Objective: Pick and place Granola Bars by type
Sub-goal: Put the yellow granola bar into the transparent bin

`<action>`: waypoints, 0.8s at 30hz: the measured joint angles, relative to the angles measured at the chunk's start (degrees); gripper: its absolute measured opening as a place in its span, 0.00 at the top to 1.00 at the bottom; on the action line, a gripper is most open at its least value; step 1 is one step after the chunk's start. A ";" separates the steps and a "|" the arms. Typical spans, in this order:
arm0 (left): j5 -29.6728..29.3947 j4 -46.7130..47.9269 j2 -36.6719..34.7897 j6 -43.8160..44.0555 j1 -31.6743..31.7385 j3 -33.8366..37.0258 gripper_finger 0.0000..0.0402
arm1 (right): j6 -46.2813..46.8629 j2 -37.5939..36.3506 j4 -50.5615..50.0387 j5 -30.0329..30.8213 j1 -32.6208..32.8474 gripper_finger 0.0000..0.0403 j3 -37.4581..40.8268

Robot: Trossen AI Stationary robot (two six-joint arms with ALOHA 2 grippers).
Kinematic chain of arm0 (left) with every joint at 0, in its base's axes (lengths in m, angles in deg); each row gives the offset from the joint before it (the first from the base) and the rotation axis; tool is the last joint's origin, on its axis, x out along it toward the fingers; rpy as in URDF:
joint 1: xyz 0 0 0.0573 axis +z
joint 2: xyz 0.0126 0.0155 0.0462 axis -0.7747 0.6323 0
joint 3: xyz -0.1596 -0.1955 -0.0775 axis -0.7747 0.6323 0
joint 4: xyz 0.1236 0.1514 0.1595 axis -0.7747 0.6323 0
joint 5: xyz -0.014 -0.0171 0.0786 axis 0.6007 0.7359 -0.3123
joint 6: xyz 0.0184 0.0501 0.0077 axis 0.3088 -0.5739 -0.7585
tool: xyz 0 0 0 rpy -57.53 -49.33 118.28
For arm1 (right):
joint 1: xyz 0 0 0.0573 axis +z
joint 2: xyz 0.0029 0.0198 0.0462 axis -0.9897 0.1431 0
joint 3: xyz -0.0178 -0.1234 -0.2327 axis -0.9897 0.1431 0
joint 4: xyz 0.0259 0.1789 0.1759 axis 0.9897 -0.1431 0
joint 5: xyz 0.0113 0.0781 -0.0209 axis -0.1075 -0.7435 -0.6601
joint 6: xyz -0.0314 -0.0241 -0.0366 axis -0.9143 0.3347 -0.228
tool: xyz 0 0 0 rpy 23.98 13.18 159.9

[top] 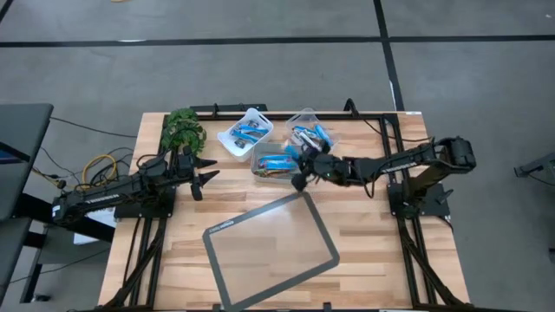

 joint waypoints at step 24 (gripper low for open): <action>0.00 0.00 -0.02 0.00 -0.01 0.00 0.58 | -3.83 2.02 -31.07 -2.61 -19.39 0.90 -9.33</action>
